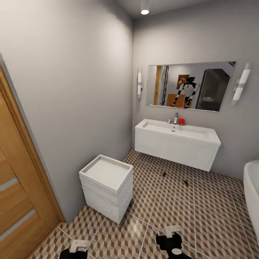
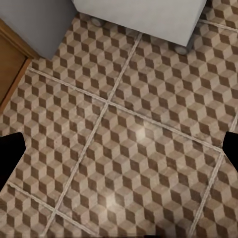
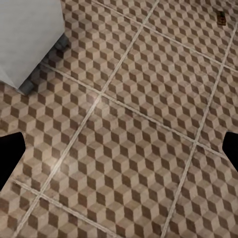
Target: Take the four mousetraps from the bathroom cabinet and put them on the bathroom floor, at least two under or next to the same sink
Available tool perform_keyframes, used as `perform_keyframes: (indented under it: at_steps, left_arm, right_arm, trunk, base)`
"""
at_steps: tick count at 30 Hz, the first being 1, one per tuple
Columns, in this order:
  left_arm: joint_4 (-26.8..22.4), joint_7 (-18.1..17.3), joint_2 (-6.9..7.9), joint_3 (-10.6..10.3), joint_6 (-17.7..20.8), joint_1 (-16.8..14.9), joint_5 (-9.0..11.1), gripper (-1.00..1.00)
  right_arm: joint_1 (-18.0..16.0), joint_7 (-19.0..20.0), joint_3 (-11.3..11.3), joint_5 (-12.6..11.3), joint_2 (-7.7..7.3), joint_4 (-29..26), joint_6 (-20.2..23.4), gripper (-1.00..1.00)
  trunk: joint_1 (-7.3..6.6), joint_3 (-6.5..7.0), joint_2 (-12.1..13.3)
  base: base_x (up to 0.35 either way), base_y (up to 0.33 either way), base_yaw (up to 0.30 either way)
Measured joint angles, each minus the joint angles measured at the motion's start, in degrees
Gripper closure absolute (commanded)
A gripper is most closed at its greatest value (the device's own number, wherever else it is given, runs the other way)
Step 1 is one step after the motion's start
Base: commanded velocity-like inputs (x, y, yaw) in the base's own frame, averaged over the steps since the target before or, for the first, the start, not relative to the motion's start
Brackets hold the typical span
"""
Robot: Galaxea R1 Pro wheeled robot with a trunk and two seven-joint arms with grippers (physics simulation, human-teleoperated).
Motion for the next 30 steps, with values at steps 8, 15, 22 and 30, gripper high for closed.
perform_keyframes:
  at_steps: [8, 15, 22, 30]
  left_arm:
    - [0.0, 0.0, -0.01, 0.0, 0.0, 0.0, 0.0, -1.0]
    - [0.0, 0.0, -0.01, 0.0, 0.0, 0.0, 0.0, -1.0]
    - [0.0, 0.0, -0.01, 0.0, 0.0, 0.0, 0.0, -1.0]
    - [0.0, 0.0, 0.0, 0.0, 0.0, 0.0, 0.0, -1.0]
  right_arm:
    - [0.0, 0.0, 0.0, 0.0, 0.0, 0.0, 0.0, -1.0]
    - [0.0, 0.0, 0.0, 0.0, 0.0, 0.0, 0.0, -1.0]
    - [0.0, 0.0, 0.0, 0.0, 0.0, 0.0, 0.0, -1.0]
    - [0.0, 0.0, 0.0, 0.0, 0.0, 0.0, 0.0, -1.0]
  trunk:
    - [0.0, -0.49, 0.0]
    - [0.0, -0.93, 0.0]
    - [0.0, -1.37, 0.0]
    - [0.0, -1.76, 0.0]
  base:
    - [0.0, 0.0, 0.207]
    - [0.0, 0.0, 0.207]
    - [0.0, 0.0, 0.21]
    - [0.0, 0.0, 0.24]
